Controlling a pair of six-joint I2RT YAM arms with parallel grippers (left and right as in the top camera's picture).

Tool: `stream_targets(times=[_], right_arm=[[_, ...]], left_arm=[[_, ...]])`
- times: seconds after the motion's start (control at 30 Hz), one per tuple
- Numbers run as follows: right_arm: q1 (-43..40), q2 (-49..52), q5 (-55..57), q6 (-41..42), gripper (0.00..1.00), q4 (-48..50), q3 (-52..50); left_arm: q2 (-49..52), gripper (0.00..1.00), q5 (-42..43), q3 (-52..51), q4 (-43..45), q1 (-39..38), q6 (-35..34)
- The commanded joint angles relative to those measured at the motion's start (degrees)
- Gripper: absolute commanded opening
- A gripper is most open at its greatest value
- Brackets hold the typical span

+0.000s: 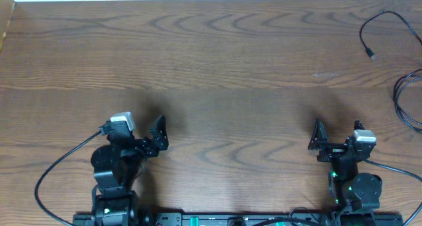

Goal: Untangle cables

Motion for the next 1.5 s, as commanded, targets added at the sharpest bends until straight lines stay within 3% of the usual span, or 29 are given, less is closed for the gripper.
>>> stream_targets(times=[0.0,0.2,0.9,1.17,1.47], right_arm=[[-0.5,-0.4,0.1,0.2,0.99,-0.1,-0.2],[-0.5,-0.4,0.1,0.2,0.99,-0.1,-0.2],[-0.5,-0.4,0.1,0.2,0.99,0.0,-0.2],[-0.5,-0.4,0.1,0.2,0.99,-0.1,-0.2],[-0.5,-0.4,0.1,0.2,0.99,-0.1,-0.2]], left_arm=[[-1.2,0.98,1.7,-2.1,4.9,-1.4,2.7],[-2.7,0.98,1.2,-5.0,11.1,-3.2,5.7],[-20.9,0.98,-10.1,-13.0,10.7,-5.0,9.4],[-24.9,0.98,-13.2,-13.0,0.8,-5.0,9.6],[-24.9,0.98,-14.7,-13.0,0.1,-5.0,10.2]])
